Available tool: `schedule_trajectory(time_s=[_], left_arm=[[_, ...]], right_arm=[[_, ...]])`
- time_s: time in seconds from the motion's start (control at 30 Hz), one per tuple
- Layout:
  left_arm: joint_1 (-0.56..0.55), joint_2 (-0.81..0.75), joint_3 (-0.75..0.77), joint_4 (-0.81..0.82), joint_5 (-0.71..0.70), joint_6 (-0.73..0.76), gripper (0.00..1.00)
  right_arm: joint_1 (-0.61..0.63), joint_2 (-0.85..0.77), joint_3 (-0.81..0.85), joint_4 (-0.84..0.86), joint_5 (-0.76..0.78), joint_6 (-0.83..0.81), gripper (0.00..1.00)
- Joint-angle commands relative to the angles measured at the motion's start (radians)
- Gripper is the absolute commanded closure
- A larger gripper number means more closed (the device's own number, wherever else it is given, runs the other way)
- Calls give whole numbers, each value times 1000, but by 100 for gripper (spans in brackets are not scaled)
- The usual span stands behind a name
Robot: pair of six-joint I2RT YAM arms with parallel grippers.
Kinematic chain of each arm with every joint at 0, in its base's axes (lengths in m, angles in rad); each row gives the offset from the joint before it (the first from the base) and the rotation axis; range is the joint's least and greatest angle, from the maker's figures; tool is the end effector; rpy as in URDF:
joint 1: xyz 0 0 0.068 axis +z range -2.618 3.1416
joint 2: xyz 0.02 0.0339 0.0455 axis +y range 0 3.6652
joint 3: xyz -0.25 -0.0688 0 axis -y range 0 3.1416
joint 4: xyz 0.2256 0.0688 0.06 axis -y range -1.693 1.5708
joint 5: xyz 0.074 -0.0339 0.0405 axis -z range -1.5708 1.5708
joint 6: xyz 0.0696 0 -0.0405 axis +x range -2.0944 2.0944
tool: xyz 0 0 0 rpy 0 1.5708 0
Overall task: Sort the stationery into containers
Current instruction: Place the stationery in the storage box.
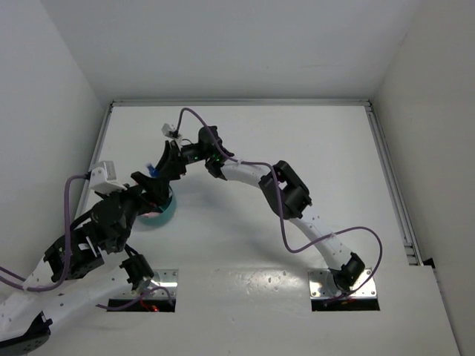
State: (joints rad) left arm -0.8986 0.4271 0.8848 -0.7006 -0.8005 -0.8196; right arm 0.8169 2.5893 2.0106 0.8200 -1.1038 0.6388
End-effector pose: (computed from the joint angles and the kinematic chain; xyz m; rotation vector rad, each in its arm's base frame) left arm 0.0934 -0.0371 0.3411 -0.4892 1.7000 -0.5310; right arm 0.3358 0.4485 0.1967 -1.2241 1.3010 1.8381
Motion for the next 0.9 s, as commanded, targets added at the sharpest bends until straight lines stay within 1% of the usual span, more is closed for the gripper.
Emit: schedule_trajectory(time_s=[0.0, 0.2, 0.43, 0.57, 0.6, 0.63, 0.73, 0.77, 0.83, 0.87], left_arm=[[10, -16, -18, 32, 17, 16, 2], [10, -16, -38, 32, 17, 16, 2], [10, -7, -38, 41, 17, 25, 2], [10, 2, -38, 50, 26, 25, 2], [10, 2, -38, 50, 26, 25, 2], [10, 2, -38, 50, 26, 25, 2], [10, 2, -38, 50, 26, 25, 2], [10, -8, -38, 50, 26, 25, 2], [10, -8, -38, 50, 26, 25, 2], [10, -8, -38, 50, 26, 25, 2]], right_arm=[[-9, 12, 45, 123, -16, -15, 100], [-9, 44, 63, 159, 5, 9, 100], [-9, 45, 93, 148, 36, 18, 100], [-9, 54, 93, 148, 45, 27, 91], [-9, 54, 82, 148, 45, 27, 82], [-9, 54, 82, 148, 45, 36, 78], [-9, 54, 73, 148, 45, 36, 73], [-9, 54, 73, 148, 45, 36, 73], [-9, 54, 73, 148, 45, 36, 69], [-9, 54, 73, 148, 45, 36, 69]])
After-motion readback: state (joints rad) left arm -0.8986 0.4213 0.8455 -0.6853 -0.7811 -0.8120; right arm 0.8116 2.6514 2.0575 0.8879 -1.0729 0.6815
